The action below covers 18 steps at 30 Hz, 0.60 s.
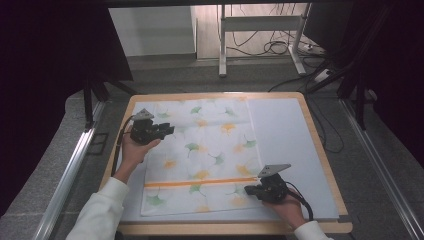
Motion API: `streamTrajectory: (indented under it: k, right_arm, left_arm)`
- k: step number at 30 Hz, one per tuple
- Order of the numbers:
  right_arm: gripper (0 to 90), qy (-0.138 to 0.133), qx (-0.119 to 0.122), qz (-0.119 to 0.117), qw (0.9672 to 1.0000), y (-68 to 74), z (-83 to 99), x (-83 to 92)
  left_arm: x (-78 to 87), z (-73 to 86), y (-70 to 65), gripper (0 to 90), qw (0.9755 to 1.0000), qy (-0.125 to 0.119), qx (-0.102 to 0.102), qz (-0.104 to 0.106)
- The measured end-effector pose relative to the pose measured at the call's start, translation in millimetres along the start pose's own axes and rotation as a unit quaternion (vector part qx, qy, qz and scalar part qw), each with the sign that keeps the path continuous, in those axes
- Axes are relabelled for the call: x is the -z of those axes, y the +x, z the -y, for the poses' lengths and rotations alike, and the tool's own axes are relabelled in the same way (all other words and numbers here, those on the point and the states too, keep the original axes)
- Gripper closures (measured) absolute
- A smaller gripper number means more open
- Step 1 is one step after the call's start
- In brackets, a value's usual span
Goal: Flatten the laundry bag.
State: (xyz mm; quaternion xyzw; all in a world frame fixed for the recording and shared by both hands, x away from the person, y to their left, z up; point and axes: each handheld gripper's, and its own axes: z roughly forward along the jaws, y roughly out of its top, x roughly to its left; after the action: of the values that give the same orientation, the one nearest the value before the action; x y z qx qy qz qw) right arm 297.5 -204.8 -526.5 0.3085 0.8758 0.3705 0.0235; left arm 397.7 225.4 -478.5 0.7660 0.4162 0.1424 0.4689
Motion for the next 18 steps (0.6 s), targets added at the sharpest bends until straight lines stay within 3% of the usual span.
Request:
streamTrajectory:
  k: [6,18]
  right_arm:
    - [88.9,0.001,0.004,0.002,1.0000,0.4,-0.3,0.0]
    - [88.3,0.004,0.020,0.009,0.9997,3.0,-1.1,0.3]
  left_arm:
    - [-11.1,21.6,-9.9,69.6,0.9996,0.027,0.002,0.000]
    - [-5.6,43.7,-57.0,62.1,0.9989,0.044,-0.017,0.006]
